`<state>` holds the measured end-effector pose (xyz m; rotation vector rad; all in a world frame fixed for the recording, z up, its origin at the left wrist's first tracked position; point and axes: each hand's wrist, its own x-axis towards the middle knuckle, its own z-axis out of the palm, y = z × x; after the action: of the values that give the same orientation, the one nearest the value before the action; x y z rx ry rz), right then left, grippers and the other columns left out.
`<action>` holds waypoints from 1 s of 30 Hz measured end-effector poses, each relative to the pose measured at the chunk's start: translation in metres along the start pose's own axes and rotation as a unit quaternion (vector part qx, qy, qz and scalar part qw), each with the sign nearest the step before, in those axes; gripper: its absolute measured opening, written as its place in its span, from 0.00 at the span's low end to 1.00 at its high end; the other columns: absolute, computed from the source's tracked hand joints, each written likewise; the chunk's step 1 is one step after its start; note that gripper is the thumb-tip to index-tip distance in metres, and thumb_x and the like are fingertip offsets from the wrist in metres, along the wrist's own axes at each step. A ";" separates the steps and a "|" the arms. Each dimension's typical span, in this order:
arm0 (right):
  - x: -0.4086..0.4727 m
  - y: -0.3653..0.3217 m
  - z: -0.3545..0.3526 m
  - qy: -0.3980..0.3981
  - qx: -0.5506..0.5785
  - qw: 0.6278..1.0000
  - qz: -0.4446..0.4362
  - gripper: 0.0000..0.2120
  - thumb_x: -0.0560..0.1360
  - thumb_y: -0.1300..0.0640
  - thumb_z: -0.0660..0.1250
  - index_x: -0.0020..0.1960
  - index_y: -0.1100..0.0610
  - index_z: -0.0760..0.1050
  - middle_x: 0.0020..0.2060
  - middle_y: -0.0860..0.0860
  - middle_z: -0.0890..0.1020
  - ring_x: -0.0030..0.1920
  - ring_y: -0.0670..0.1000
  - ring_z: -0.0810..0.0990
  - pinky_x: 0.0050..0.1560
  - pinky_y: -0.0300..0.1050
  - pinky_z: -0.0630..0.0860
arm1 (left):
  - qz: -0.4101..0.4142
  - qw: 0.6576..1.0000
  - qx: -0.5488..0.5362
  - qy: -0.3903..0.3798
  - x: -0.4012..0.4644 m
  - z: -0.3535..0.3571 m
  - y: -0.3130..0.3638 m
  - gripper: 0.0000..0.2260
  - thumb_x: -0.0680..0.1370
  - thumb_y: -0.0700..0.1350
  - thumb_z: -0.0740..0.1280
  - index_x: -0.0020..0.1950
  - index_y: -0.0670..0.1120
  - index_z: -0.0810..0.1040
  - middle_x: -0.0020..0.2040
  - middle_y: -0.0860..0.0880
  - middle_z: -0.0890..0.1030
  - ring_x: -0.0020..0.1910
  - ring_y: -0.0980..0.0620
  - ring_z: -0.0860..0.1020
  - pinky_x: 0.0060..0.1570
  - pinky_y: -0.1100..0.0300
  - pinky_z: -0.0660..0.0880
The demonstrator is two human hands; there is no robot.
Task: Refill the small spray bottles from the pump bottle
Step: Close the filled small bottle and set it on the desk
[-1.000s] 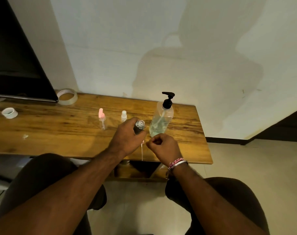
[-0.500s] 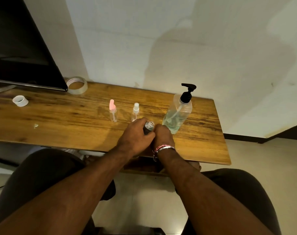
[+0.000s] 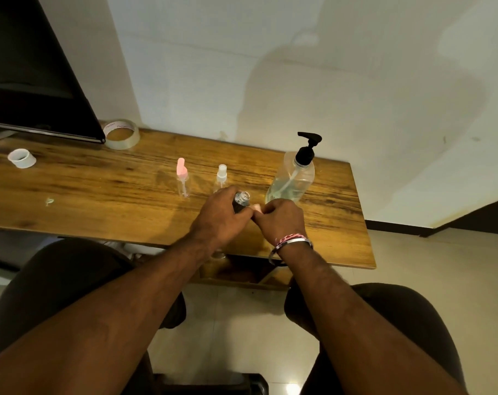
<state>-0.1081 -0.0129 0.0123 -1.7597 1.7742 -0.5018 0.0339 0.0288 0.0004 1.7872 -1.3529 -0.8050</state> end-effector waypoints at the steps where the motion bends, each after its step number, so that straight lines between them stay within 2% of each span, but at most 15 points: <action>1: -0.005 0.002 -0.008 0.007 0.012 1.000 -0.002 0.13 0.73 0.46 0.76 0.49 0.55 0.86 0.42 0.51 0.87 0.44 0.50 0.84 0.42 0.38 0.72 | 0.005 1.000 0.001 -0.003 -0.002 0.001 0.001 0.08 0.77 0.47 0.73 0.54 0.51 0.80 0.47 0.54 0.82 0.47 0.55 0.80 0.49 0.51 0.81; 6: -0.035 0.006 -0.044 0.021 0.090 0.996 -0.004 0.10 0.70 0.47 0.79 0.46 0.51 0.86 0.38 0.43 0.85 0.39 0.40 0.82 0.36 0.34 0.71 | 0.033 0.999 0.007 -0.016 -0.018 0.004 0.009 0.06 0.77 0.46 0.73 0.53 0.51 0.81 0.45 0.55 0.81 0.43 0.58 0.79 0.43 0.58 0.75; 10: -0.056 0.006 -0.062 0.054 0.178 0.982 -0.008 0.07 0.71 0.48 0.79 0.46 0.50 0.85 0.37 0.45 0.86 0.38 0.44 0.85 0.38 0.41 0.81 | 0.021 0.999 -0.003 -0.024 -0.034 0.003 0.008 0.06 0.76 0.46 0.73 0.52 0.52 0.81 0.47 0.55 0.82 0.46 0.57 0.80 0.48 0.55 0.79; 13: -0.055 0.001 -0.069 0.068 0.219 0.973 -0.034 0.06 0.72 0.51 0.78 0.48 0.50 0.85 0.39 0.46 0.87 0.39 0.46 0.86 0.40 0.43 0.83 | 0.012 0.999 -0.005 -0.034 -0.039 0.004 0.002 0.05 0.76 0.47 0.73 0.50 0.54 0.80 0.47 0.55 0.82 0.47 0.55 0.81 0.50 0.49 0.81; 15: -0.049 -0.004 -0.071 0.081 0.242 0.966 -0.042 0.08 0.73 0.52 0.78 0.50 0.52 0.84 0.41 0.47 0.87 0.42 0.47 0.87 0.44 0.48 0.86 | 0.010 0.999 0.003 -0.036 -0.039 0.004 0.001 0.05 0.76 0.47 0.73 0.50 0.54 0.80 0.47 0.55 0.82 0.46 0.55 0.80 0.50 0.48 0.81; 19: -0.043 -0.009 -0.065 0.090 0.291 0.951 -0.048 0.09 0.73 0.54 0.78 0.52 0.54 0.84 0.44 0.48 0.88 0.45 0.48 0.88 0.47 0.53 0.86 | 0.004 0.999 0.013 -0.038 -0.035 0.007 -0.003 0.06 0.76 0.46 0.73 0.49 0.54 0.79 0.47 0.56 0.80 0.45 0.57 0.79 0.49 0.50 0.81; 24: -0.036 -0.013 -0.060 0.107 0.330 0.935 -0.070 0.09 0.74 0.55 0.77 0.53 0.56 0.84 0.44 0.50 0.87 0.46 0.51 0.87 0.48 0.55 0.86 | -0.005 0.999 0.009 -0.053 -0.026 0.011 -0.006 0.10 0.76 0.48 0.75 0.55 0.55 0.79 0.51 0.58 0.81 0.50 0.59 0.79 0.53 0.51 0.81; 30: -0.033 -0.017 -0.056 0.086 0.352 0.930 -0.065 0.09 0.75 0.58 0.77 0.54 0.58 0.84 0.44 0.51 0.88 0.45 0.51 0.88 0.48 0.54 0.86 | 0.006 0.998 0.015 -0.060 -0.022 0.014 -0.006 0.12 0.76 0.49 0.74 0.59 0.54 0.79 0.52 0.57 0.81 0.50 0.58 0.80 0.54 0.50 0.81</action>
<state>-0.1320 0.0111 0.0701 -1.3400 1.3336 -1.2079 0.0196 0.0480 -0.0109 1.7766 -1.4589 -0.9017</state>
